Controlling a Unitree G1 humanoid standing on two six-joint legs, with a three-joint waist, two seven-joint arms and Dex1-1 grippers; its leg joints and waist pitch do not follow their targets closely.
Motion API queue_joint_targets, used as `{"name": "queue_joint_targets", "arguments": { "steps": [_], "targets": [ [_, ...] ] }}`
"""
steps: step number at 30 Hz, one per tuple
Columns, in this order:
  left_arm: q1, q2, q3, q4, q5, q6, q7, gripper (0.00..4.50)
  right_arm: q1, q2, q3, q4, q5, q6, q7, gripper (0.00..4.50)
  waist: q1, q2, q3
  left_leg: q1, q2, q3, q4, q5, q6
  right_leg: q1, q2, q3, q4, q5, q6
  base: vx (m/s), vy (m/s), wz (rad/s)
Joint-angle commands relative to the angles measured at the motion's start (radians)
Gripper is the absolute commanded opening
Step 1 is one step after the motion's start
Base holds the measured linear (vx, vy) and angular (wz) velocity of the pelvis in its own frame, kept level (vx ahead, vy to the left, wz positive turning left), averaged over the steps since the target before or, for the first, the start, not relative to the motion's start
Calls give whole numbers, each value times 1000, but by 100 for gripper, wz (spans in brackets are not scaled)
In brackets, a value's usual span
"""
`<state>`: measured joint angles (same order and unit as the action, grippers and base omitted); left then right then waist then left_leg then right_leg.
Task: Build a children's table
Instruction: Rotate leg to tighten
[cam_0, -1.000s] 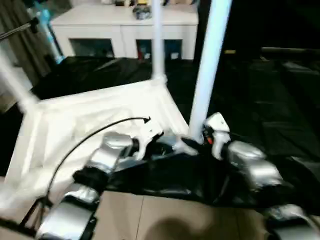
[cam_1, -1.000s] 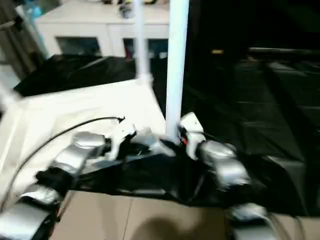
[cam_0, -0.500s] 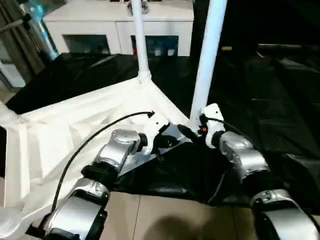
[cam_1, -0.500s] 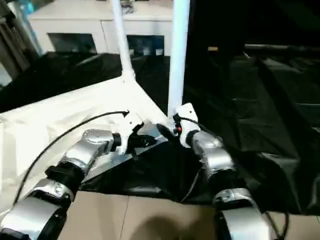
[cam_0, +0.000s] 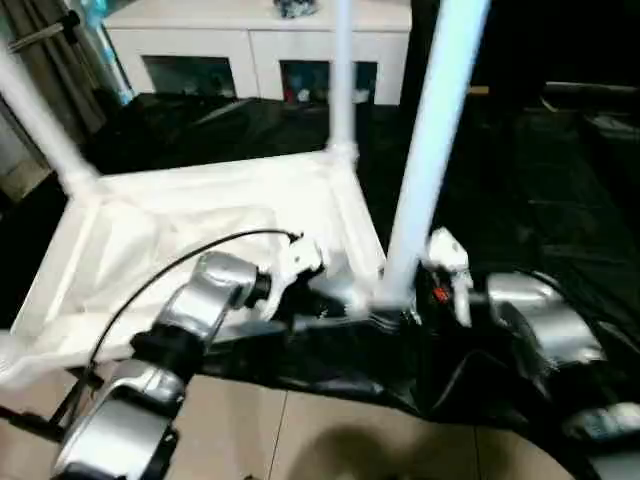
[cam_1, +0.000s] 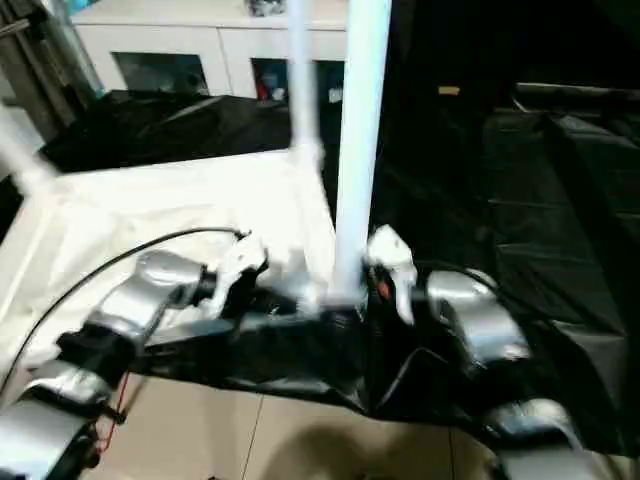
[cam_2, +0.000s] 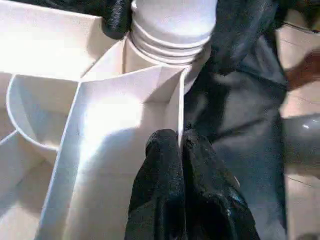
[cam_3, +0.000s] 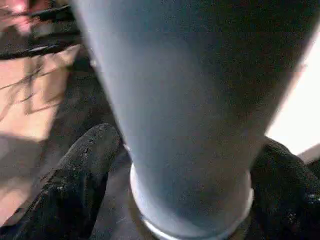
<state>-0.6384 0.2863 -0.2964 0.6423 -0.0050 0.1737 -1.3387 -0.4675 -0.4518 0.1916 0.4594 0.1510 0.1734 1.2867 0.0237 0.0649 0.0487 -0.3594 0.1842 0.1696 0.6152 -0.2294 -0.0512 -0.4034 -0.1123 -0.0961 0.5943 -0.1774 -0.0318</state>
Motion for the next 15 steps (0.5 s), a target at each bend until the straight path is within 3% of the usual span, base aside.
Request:
{"name": "queue_joint_targets", "arguments": {
  "steps": [1,4,7,8,9,15],
  "targets": [
    [-1,6,-26,-30,-13,-7,-57,0,11,-1,38,-19,-10,21,30,357,1,-9,-65,-1,46,-5,-76,-91,150,61,-39,42,-58,-142,-262,0,0,0],
    [3,28,-34,-43,-16,0,-87,0,12,-7,44,-40,-1,40,44,327,4,-12,-65,-1,45,-2,-77,-91,126,62,-40,44,-57,-142,-258,0,0,0],
    [5,36,-35,-50,-19,3,-95,0,14,-8,50,-57,2,53,51,307,6,-9,-68,-1,45,-2,-74,-59,127,62,-38,44,-51,-100,-262,0,0,0],
    [5,38,-35,-52,-18,3,-91,0,16,-7,54,-64,5,60,53,307,6,-14,-68,-1,45,-2,-74,-54,129,62,-38,44,-51,-93,-262,0,0,0],
    [5,38,-35,-52,-18,3,-91,0,16,-7,54,-64,5,60,53,285,8,-12,-69,-2,44,-2,-72,-43,133,63,-39,44,-49,-84,-263,0,0,0],
    [10,7,-19,-44,-15,5,-16,0,48,51,43,-55,-3,80,-49,271,6,-13,-66,-2,44,-1,-76,-75,110,62,-40,44,-57,-149,-245,0,0,0]
  ]
}}
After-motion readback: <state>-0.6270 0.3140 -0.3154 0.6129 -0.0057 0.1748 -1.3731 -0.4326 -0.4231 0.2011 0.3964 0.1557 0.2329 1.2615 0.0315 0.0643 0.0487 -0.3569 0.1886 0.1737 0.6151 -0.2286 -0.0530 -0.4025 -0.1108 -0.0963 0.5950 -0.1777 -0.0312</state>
